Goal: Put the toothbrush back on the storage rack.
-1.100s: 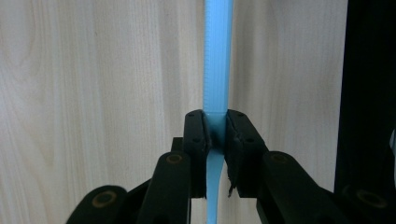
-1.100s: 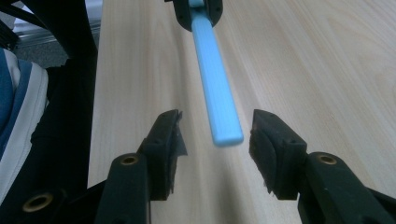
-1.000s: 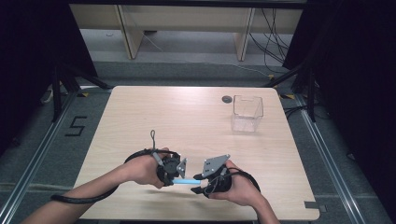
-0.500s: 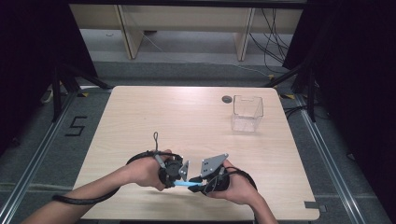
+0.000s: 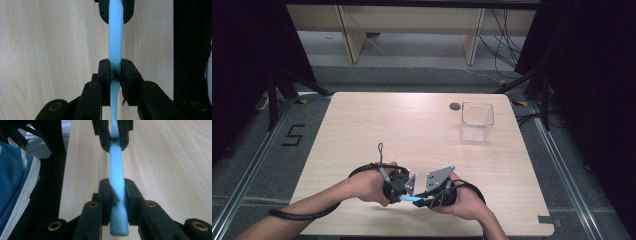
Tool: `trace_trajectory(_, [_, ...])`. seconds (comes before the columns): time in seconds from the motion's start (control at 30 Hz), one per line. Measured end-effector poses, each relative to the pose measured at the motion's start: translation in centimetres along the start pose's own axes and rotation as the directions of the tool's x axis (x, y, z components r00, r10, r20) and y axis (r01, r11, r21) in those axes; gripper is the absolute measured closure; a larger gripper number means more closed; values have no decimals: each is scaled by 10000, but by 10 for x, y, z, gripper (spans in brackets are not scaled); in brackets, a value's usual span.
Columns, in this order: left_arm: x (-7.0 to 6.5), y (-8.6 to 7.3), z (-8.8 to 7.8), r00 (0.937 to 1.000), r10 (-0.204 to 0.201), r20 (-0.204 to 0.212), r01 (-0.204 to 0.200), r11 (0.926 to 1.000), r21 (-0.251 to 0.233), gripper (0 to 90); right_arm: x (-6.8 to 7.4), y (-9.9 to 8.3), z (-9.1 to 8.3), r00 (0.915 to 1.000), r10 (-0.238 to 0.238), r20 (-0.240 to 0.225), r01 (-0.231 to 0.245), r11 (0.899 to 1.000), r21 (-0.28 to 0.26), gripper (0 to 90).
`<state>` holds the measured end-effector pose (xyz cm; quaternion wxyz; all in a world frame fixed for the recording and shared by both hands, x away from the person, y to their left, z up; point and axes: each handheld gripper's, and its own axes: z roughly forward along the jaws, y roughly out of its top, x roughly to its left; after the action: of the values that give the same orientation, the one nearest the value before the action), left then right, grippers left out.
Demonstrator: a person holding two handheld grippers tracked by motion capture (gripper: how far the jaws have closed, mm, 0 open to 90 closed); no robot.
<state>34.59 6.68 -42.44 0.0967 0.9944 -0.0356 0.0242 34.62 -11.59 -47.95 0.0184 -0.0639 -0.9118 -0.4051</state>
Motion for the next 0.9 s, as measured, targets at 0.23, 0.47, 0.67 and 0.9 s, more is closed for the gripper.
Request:
trace_trajectory(0.23, [3,-4,-5,9977,-466,-497,432,9969,-659,673,1,-2,-2,9990,287,348,-281,9995,-169,789])
trace_trajectory(0.47, [-4,-26,-26,9705,-1979,-1374,1524,9460,-2860,487,-5,-14,-9,9881,855,1276,-823,9962,-299,789])
trace_trajectory(0.67, [-11,-52,-30,9398,-3156,-1308,2285,8654,-4460,401,-11,-28,-19,9547,1662,2470,-1432,9837,-1084,788])
trace_trajectory(0.9, [-7,-77,-13,8544,-5186,-336,3757,6610,-6496,326,-13,-36,-28,8808,2706,3885,-1836,9516,-2465,788])
